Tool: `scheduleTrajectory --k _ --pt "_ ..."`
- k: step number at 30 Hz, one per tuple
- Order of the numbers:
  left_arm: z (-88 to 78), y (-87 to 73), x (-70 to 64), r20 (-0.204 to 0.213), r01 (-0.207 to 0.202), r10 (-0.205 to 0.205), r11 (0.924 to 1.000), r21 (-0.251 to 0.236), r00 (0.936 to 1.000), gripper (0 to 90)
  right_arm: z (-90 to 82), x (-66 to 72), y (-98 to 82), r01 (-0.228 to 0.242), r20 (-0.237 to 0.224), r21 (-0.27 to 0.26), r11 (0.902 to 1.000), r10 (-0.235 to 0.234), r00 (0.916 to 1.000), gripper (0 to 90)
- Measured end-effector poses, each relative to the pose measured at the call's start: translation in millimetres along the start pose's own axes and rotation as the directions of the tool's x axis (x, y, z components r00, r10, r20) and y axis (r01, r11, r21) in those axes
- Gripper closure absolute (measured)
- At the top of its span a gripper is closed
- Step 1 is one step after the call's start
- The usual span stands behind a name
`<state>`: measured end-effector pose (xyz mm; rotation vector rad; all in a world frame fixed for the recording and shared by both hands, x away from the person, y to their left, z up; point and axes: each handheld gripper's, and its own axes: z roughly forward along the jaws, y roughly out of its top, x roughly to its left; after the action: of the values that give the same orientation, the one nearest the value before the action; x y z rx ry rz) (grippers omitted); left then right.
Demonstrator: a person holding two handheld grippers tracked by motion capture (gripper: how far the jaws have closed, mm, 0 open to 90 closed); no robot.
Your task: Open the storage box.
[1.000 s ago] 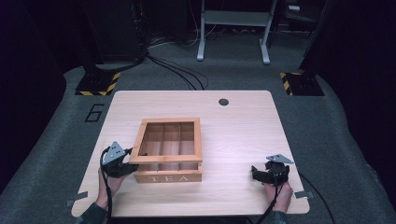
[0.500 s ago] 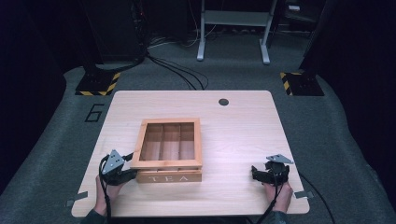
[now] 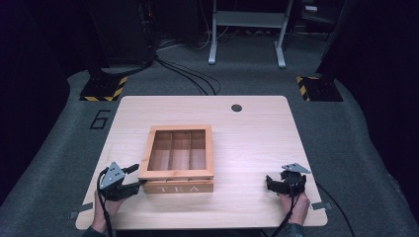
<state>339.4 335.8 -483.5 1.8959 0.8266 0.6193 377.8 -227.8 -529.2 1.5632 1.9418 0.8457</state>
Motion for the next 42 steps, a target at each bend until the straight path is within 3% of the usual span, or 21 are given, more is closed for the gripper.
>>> scheduleTrajectory --k 1,5,8,9,13,17,18,22,26,28,29,30,31,33,37,39,42 --pt "-3.5 -1.4 0.4 0.012 0.015 -0.015 0.9999 -0.004 0.9998 36.6 0.0 0.0 0.0 0.0 0.0 0.0 1.0 0.0 1.0 8.1" --pt "-15.0 -6.4 1.0 0.034 0.013 -0.014 0.9999 0.005 0.9993 29.8 0.0 0.0 0.0 0.0 0.0 0.0 1.0 0.0 1.0 8.1" --pt "-16.1 -15.1 -1.7 0.027 -0.003 0.001 0.997 0.077 0.9996 26.3 0.0 0.1 0.0 -0.001 0.001 0.0 1.0 0.001 1.0 8.1" --pt "-17.1 -19.9 -0.4 0.039 0.018 -0.021 0.9974 0.069 0.999 25.7 0.0 0.1 0.0 0.0 0.001 -0.001 1.0 0.0 1.0 8.1" --pt "-21.7 -33.5 5.9 0.019 0.067 -0.069 0.994 0.086 0.9975 22.9 0.0 0.2 0.0 0.0 0.002 -0.001 1.0 0.0 1.0 8.2" --pt "-26.3 -44.0 11.8 -0.022 0.1 -0.098 0.9886 0.112 0.9949 18.9 -0.1 0.3 -0.1 0.0 0.003 -0.001 1.0 0.0 1.0 8.2" --pt "-26.8 -46.3 14.3 -0.037 0.101 -0.097 0.9867 0.127 0.9946 18.2 -0.1 0.3 -0.1 0.0 0.003 -0.001 1.0 0.0 1.0 8.2" --pt "-22.5 -55.3 24.5 -0.089 0.147 -0.131 0.9671 0.208 0.9875 13.0 -0.1 0.4 -0.1 -0.001 0.003 -0.001 1.0 0.001 1.0 8.2" --pt "-14.8 -61.2 32.5 -0.15 0.203 -0.169 0.9466 0.251 0.9742 9.4 -0.1 0.4 -0.1 -0.001 0.003 -0.001 1.0 0.001 1.0 8.2" --pt "-13.2 -60.9 35.3 -0.175 0.206 -0.164 0.943 0.261 0.9709 7.8 -0.1 0.4 -0.1 -0.002 0.004 -0.001 1.0 0.002 1.0 8.1" --pt "-10.8 -61.0 37.1 -0.193 0.216 -0.165 0.934 0.284 0.9672 8.1 -0.1 0.4 -0.1 -0.002 0.004 -0.001 1.0 0.002 1.0 8.1" --pt "-9.1 -60.8 39.1 -0.195 0.223 -0.17 0.9303 0.291 0.9659 6.3 0.0 0.4 -0.1 -0.002 0.004 -0.001 1.0 0.002 1.0 8.1" --pt "-8.0 -60.9 39.9 -0.203 0.224 -0.17 0.9323 0.284 0.9645 5.8 0.0 0.4 -0.1 -0.003 0.004 -0.001 1.0 0.003 1.0 8.0" --pt "-7.5 -60.0 41.0 -0.2 0.226 -0.171 0.9278 0.297 0.9648 5.4 0.0 0.3 -0.1 -0.002 0.004 -0.001 1.0 0.002 1.0 8.0" --pt "-4.3 -59.7 42.3 -0.21 0.229 -0.172 0.9294 0.289 0.9624 3.8 0.1 0.4 -0.1 -0.003 0.004 -0.001 1.0 0.003 1.0 7.9" --pt "-3.7 -58.6 43.0 -0.206 0.231 -0.174 0.9251 0.301 0.963 3.5 0.1 0.9 -0.1 -0.002 0.006 -0.002 1.0 0.002 1.0 7.8" --pt "-1.7 -58.3 43.4 -0.211 0.232 -0.173 0.9254 0.3 0.9621 2.0 -0.1 1.8 0.0 -0.013 0.007 0.005 0.9999 0.013 0.9999 7.3"
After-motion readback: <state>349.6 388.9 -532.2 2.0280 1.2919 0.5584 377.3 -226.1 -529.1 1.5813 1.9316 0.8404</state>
